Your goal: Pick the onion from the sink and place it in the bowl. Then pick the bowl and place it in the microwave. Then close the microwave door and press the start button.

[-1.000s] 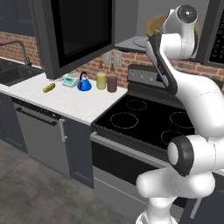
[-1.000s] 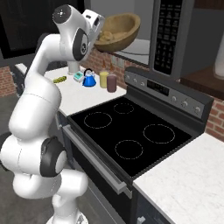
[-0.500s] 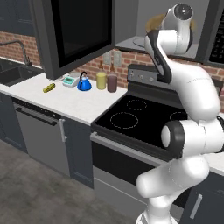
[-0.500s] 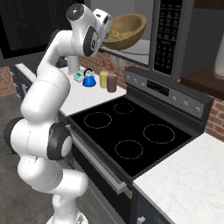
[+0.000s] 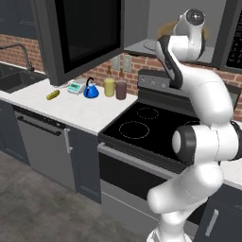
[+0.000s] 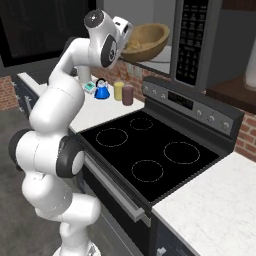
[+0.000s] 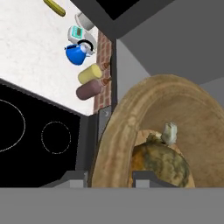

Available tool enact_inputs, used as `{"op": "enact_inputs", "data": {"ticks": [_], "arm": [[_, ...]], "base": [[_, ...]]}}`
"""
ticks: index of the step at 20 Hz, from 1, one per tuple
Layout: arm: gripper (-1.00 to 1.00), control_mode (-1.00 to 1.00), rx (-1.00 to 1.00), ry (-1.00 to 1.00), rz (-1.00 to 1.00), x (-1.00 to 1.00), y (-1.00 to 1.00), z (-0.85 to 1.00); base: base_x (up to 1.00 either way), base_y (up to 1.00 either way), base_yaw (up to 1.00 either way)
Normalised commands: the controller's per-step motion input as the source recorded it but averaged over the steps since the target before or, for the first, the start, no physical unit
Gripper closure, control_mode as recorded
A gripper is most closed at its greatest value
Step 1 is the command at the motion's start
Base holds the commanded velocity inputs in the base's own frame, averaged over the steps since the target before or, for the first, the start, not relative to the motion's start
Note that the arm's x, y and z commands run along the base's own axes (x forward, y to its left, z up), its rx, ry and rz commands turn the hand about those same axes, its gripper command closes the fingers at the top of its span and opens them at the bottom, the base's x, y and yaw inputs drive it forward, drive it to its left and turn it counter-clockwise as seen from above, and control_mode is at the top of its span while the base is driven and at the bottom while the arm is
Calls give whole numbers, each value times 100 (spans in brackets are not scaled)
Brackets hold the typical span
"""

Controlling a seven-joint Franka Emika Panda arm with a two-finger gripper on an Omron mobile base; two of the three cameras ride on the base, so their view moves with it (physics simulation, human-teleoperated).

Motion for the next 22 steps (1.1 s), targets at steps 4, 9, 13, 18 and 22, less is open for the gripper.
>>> {"op": "enact_inputs", "data": {"ticks": [4,9,13,18,22], "arm": [[100,-100,0,1,0,32,-4,-17],[100,-100,0,-1,0,39,-6,0],[100,-100,2,-2,0,56,-11,0],[100,-100,2,0,0,62,-14,6],[100,-100,2,0,0,61,-13,10]], "base": [[0,0,0],[0,0,0],[0,0,0],[0,0,0],[0,0,0]]}}
